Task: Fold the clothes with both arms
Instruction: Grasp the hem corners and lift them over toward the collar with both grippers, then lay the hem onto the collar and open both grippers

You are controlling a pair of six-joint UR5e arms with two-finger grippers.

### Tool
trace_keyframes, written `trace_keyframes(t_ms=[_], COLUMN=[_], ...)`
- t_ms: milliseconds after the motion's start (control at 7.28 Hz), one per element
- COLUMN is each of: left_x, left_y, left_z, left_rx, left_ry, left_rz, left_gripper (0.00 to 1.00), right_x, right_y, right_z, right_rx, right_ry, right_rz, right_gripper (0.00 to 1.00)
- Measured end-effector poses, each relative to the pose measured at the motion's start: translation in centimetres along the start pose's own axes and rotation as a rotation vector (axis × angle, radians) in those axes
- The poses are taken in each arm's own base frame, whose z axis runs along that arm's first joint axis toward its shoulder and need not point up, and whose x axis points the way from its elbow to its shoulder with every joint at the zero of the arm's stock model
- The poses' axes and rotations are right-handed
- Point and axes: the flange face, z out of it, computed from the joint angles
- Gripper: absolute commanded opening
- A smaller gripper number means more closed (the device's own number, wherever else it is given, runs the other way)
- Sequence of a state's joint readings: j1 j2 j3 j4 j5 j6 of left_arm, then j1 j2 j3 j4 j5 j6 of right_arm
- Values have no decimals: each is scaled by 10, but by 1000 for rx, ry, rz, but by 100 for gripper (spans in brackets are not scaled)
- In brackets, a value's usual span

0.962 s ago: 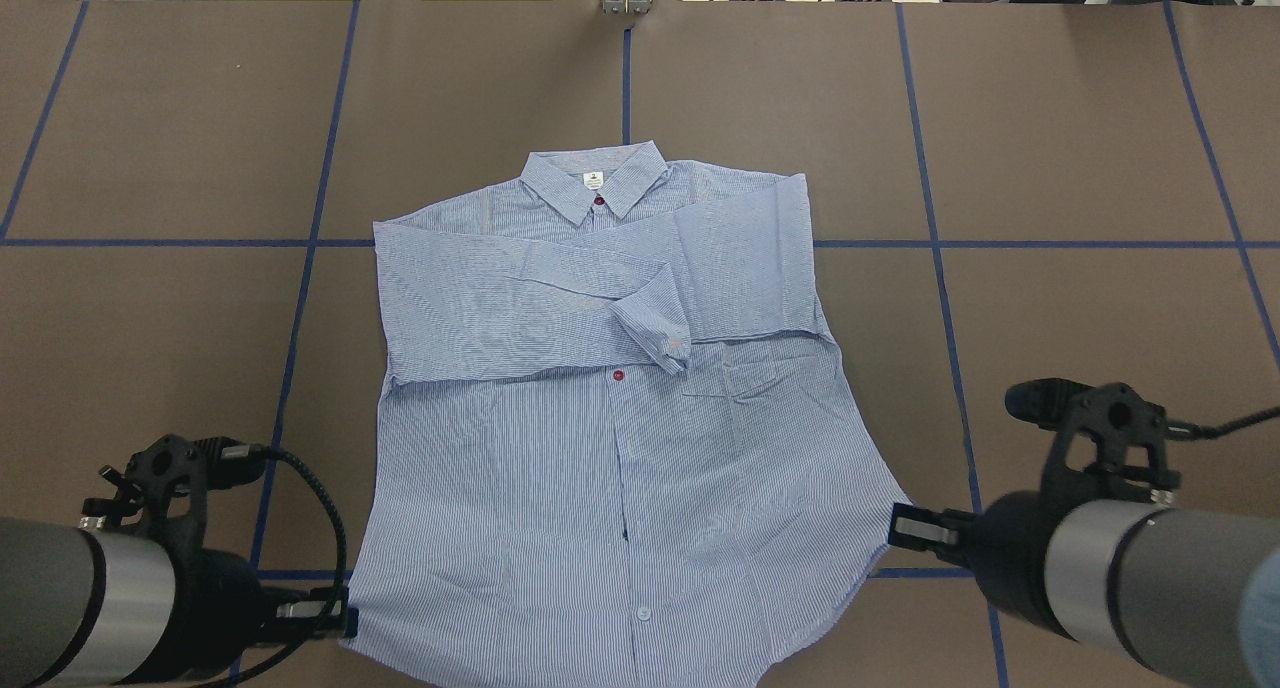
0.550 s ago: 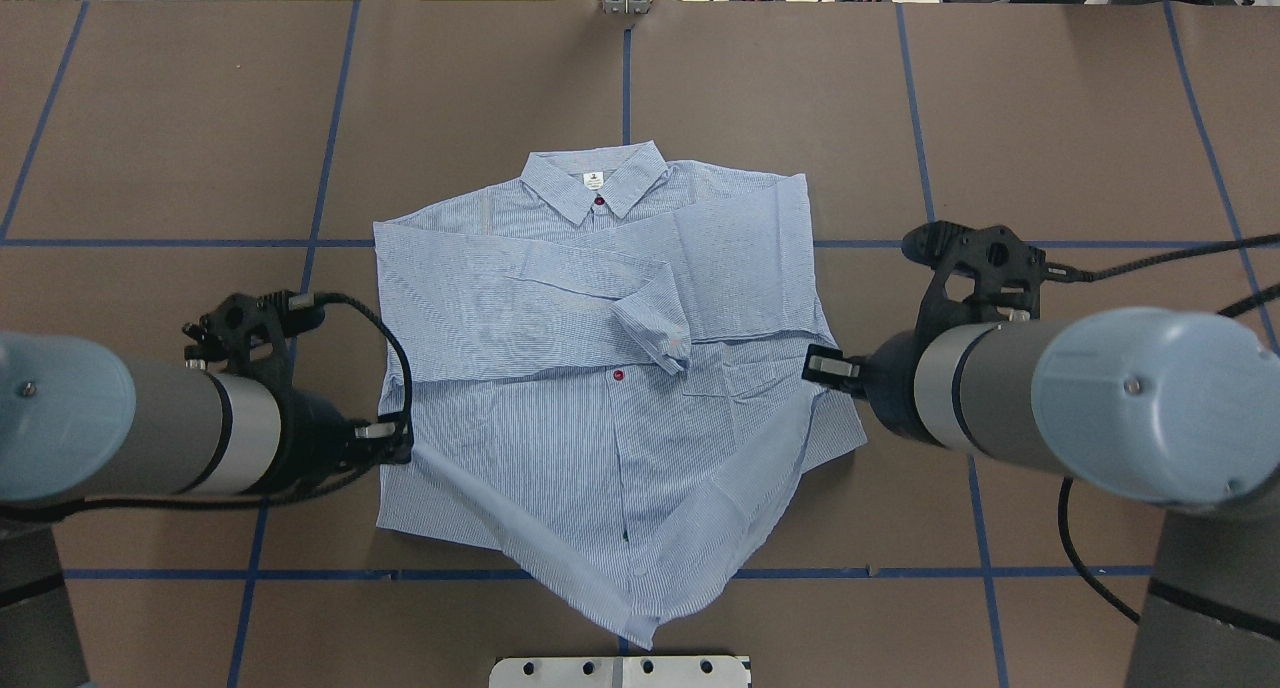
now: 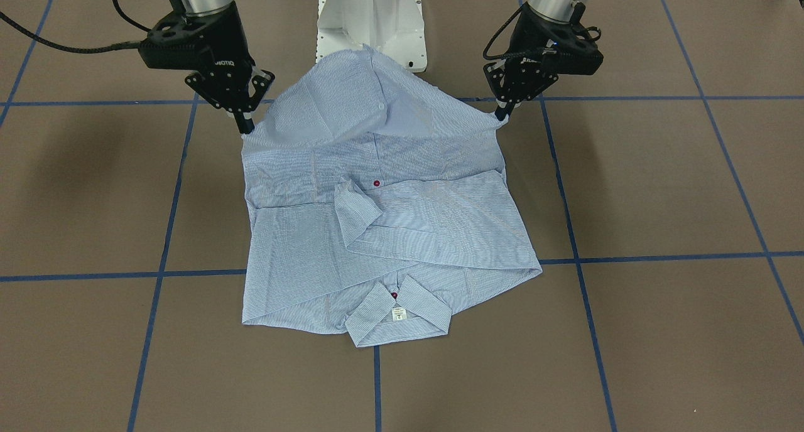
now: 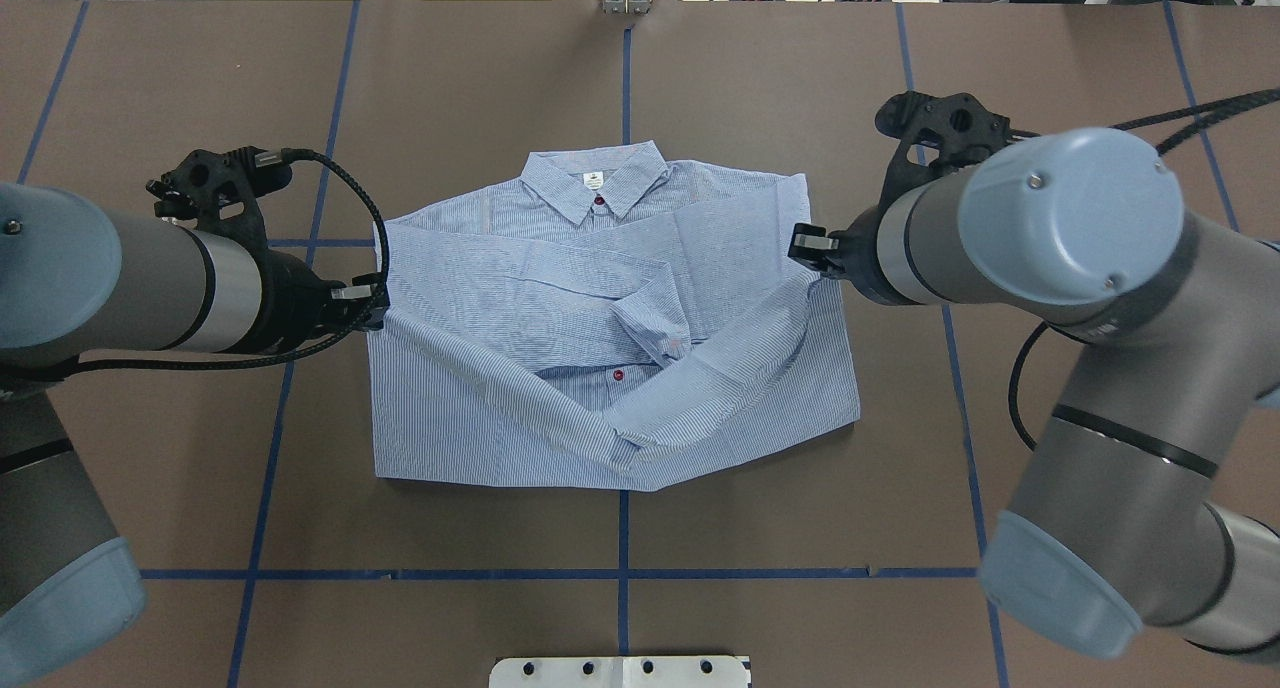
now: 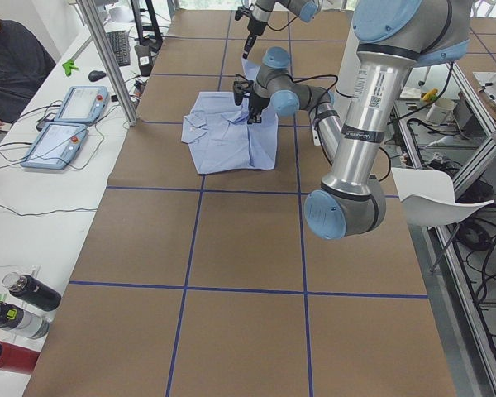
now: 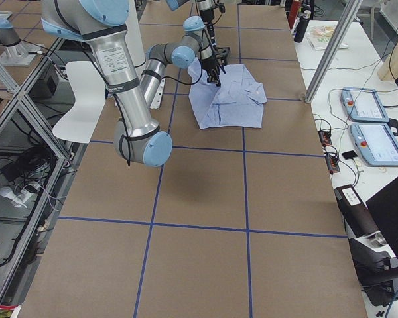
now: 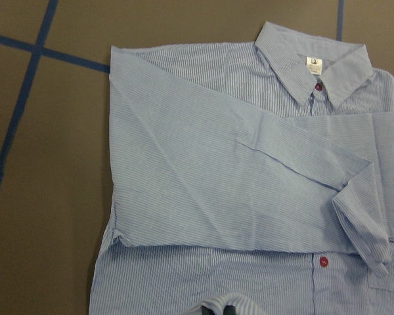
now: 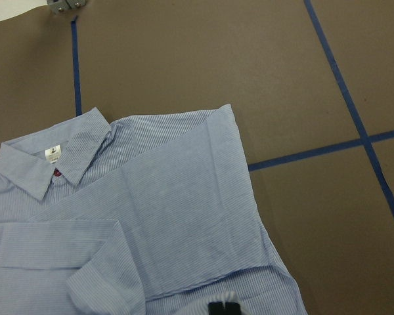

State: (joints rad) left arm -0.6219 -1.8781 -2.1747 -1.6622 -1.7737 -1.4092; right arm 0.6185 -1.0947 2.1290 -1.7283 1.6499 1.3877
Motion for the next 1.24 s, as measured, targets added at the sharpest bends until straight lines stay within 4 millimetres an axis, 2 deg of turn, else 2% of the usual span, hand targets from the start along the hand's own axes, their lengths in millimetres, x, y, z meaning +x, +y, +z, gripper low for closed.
trace_keyframes(t_ms=[275, 550, 687, 825, 1100, 1237], left_x=[6, -4, -11, -17, -26, -32], left_y=[-30, -54, -62, -70, -83, -87], left_z=[28, 58, 77, 104, 156, 172], left_rx=[69, 121, 132, 136, 135, 134], left_ry=[-55, -112, -122, -125, -131, -133], left_rz=[20, 65, 74, 79, 116, 149], left_gripper=[0, 0, 0, 0, 0, 0], right_x=[-6, -19, -27, -30, -25, -21], right_y=[-38, -63, -70, -75, -85, -90], right_z=[48, 86, 102, 119, 139, 148], right_rx=[38, 61, 61, 57, 52, 51], right_ry=[23, 17, 30, 55, 97, 110], right_rz=[-10, -9, -8, -13, -38, -53], right_gripper=[0, 0, 0, 0, 0, 0])
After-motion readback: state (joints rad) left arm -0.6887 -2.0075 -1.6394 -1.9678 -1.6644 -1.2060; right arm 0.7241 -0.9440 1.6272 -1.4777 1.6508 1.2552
